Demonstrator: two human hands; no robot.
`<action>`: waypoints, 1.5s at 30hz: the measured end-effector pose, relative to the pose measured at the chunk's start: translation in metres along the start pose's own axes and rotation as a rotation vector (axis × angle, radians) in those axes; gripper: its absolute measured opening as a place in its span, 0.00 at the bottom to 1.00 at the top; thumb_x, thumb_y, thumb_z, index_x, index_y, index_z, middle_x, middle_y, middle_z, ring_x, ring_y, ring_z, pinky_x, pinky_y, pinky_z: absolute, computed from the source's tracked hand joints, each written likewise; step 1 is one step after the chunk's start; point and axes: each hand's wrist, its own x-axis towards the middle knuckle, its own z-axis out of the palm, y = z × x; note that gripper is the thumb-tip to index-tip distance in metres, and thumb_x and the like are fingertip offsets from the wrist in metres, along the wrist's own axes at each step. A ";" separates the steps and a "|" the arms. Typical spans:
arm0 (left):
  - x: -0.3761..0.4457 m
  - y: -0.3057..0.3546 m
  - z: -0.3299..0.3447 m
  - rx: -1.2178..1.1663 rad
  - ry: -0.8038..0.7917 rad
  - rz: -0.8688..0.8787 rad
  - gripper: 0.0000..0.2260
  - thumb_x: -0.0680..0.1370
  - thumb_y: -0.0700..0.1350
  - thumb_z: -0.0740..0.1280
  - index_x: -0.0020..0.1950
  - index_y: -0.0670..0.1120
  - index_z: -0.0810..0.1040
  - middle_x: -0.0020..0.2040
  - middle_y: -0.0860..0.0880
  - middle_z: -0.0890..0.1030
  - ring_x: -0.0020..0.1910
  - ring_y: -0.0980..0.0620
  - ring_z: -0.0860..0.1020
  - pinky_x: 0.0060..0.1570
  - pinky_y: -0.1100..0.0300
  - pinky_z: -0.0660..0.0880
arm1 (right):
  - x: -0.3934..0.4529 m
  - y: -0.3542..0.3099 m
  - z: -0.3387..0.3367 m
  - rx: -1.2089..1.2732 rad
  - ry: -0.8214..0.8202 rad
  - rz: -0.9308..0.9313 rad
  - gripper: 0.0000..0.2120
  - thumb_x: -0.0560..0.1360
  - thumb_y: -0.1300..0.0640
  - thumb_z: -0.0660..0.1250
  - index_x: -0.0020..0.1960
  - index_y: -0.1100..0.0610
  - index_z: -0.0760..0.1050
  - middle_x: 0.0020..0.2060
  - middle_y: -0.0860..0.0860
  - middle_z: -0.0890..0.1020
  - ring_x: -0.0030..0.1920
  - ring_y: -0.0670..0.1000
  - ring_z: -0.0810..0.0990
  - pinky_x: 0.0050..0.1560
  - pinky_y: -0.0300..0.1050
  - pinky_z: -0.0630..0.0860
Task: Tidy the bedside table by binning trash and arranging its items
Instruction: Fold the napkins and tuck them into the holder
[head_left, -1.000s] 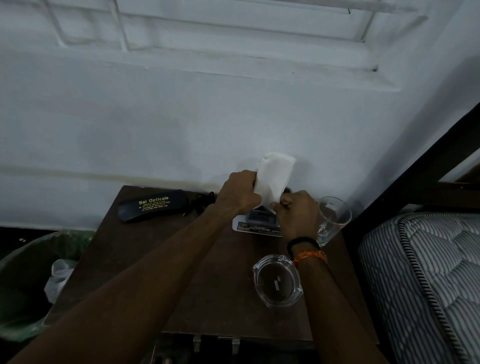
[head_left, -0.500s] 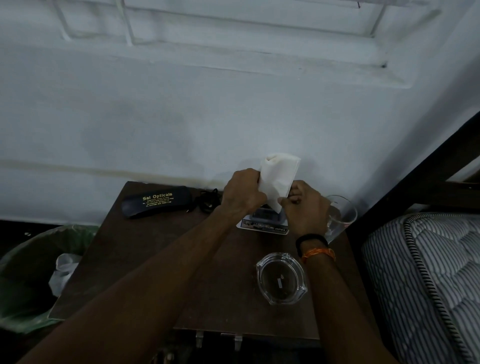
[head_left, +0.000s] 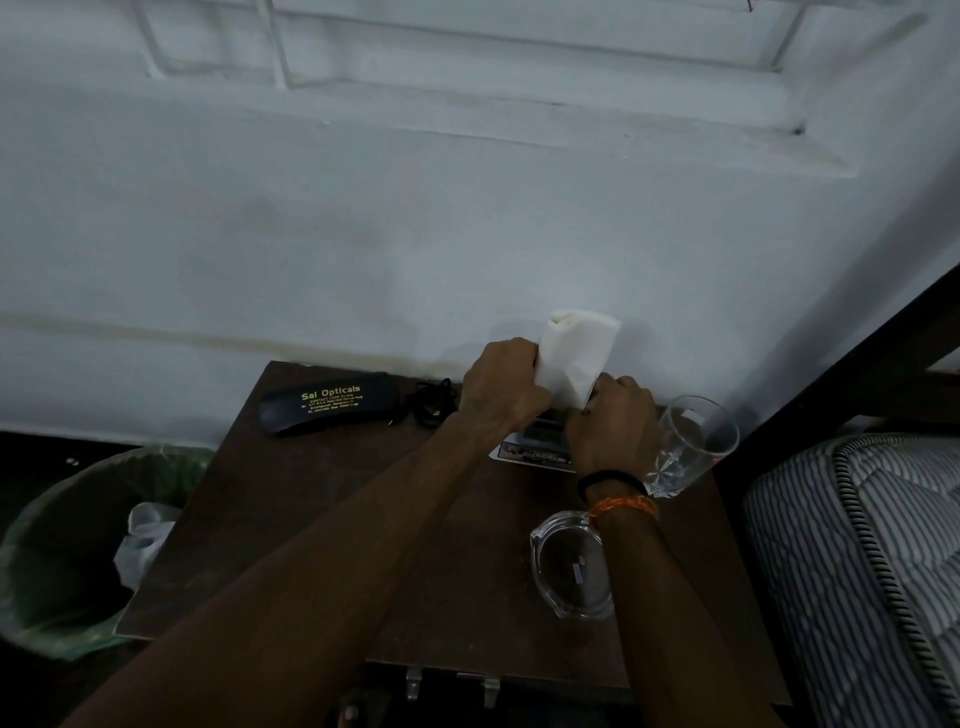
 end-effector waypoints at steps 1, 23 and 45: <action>0.000 0.000 0.000 0.010 -0.001 0.002 0.11 0.67 0.42 0.72 0.47 0.39 0.78 0.45 0.42 0.82 0.45 0.42 0.80 0.39 0.53 0.78 | 0.002 -0.001 0.000 0.027 -0.018 0.005 0.11 0.69 0.60 0.71 0.51 0.61 0.79 0.48 0.58 0.81 0.50 0.59 0.79 0.42 0.47 0.74; -0.005 0.005 -0.009 -0.092 0.019 0.043 0.23 0.61 0.47 0.71 0.55 0.43 0.81 0.49 0.43 0.84 0.48 0.44 0.81 0.46 0.50 0.80 | 0.012 0.005 -0.009 0.209 0.017 -0.061 0.08 0.68 0.59 0.73 0.46 0.58 0.81 0.42 0.55 0.85 0.44 0.56 0.82 0.41 0.43 0.75; 0.002 -0.001 -0.007 -0.012 0.037 0.096 0.23 0.66 0.47 0.75 0.59 0.44 0.79 0.54 0.45 0.83 0.51 0.45 0.81 0.49 0.50 0.80 | 0.012 0.009 -0.019 0.283 -0.022 -0.041 0.08 0.67 0.61 0.76 0.45 0.59 0.81 0.41 0.55 0.85 0.44 0.55 0.82 0.40 0.38 0.70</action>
